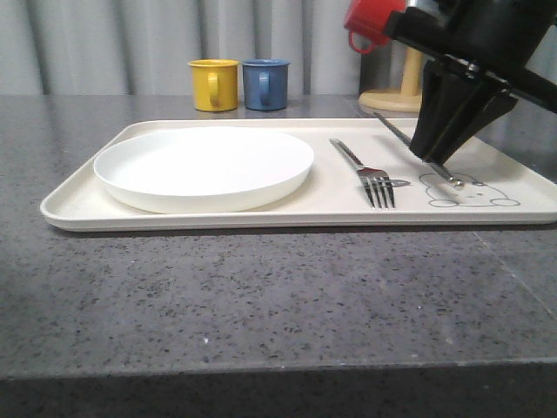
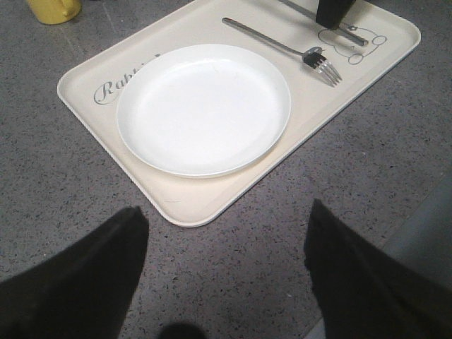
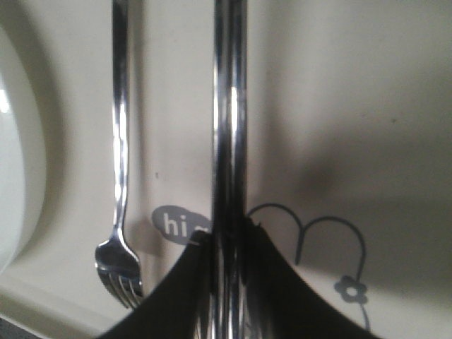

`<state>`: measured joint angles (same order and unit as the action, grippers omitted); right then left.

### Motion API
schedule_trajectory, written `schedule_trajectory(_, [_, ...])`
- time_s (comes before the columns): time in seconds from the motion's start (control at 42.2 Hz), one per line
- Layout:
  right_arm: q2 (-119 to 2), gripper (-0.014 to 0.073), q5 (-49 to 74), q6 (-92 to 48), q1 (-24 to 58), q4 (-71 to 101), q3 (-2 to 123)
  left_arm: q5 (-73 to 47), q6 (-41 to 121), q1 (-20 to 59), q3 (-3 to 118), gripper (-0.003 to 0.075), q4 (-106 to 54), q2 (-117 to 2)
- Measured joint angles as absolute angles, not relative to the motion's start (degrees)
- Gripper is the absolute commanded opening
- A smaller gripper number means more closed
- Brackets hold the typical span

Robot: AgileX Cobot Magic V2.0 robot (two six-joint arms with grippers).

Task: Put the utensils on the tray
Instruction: 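Place the chopsticks on the tray beside the fork and release, then move the right gripper down and grasp the steel spoon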

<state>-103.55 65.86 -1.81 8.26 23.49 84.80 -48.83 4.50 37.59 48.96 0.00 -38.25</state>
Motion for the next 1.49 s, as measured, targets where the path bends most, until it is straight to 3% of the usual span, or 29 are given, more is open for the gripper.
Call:
schedule_trajectory(0.166, [-104.74,0.0066,65.86,-1.81,8.26,23.49,84.80,-48.83,4.50,37.59,48.96,0.0471,0.00,-38.25])
schedule_trajectory(0.332, [-105.42,0.0221,65.86,-1.81,8.26,23.58,84.80,-48.83,4.50,37.59,48.96,0.0471,0.00,-38.25])
schedule_trajectory(0.498, [-105.51,0.0295,65.86,-2.04,8.26,24.11,84.80,-48.83,4.50,37.59,48.96,0.0471,0.00,-38.25])
schedule_trajectory(0.783, [-101.80,0.0291,66.29,-6.31,8.26,19.63,85.38,-48.83,4.50,37.59,48.96,0.0471,0.00,-38.25])
schedule_trajectory(1.044, [-93.05,0.0290,70.25,-7.16,7.45,5.46,85.65,-48.83,4.50,37.59,48.96,0.0471,0.00,-38.25])
schedule_trajectory(1.495, [-92.17,0.0290,69.10,-7.51,-8.64,0.52,83.66,-48.83,4.50,37.59,48.96,0.0471,0.00,-38.25])
